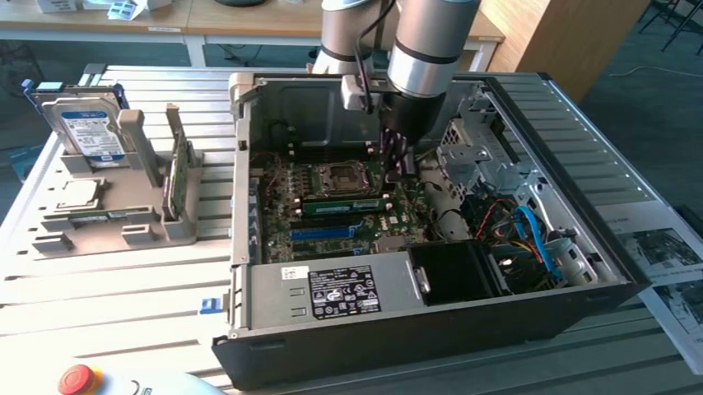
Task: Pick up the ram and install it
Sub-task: 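Press down the ram until it locks into place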
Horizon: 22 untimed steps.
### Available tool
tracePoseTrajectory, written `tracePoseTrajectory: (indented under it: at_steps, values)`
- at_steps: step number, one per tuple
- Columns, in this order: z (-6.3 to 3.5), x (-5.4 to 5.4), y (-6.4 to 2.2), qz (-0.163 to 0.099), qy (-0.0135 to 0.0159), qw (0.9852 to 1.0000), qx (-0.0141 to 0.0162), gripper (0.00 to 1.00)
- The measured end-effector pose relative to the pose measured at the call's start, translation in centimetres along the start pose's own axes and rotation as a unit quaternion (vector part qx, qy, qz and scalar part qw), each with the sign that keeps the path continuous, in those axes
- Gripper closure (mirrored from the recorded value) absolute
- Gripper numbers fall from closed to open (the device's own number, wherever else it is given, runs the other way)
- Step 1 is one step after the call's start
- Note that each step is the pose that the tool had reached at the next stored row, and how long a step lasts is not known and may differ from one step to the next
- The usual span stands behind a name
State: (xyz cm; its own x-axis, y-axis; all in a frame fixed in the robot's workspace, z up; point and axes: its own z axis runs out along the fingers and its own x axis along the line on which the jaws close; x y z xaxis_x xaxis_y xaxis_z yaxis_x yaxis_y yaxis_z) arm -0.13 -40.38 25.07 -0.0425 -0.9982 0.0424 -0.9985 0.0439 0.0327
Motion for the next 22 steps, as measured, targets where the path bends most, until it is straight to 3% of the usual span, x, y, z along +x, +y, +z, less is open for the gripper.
tracePoseTrajectory:
  at_steps: [7, 22]
  values:
    - [0.67, -0.03, -0.02, 0.0, 0.0, 1.0, -0.0007, 0.9]
    - [0.68, -0.03, -0.35, 0.0, 0.0001, 1.0, -0.0007, 0.9]
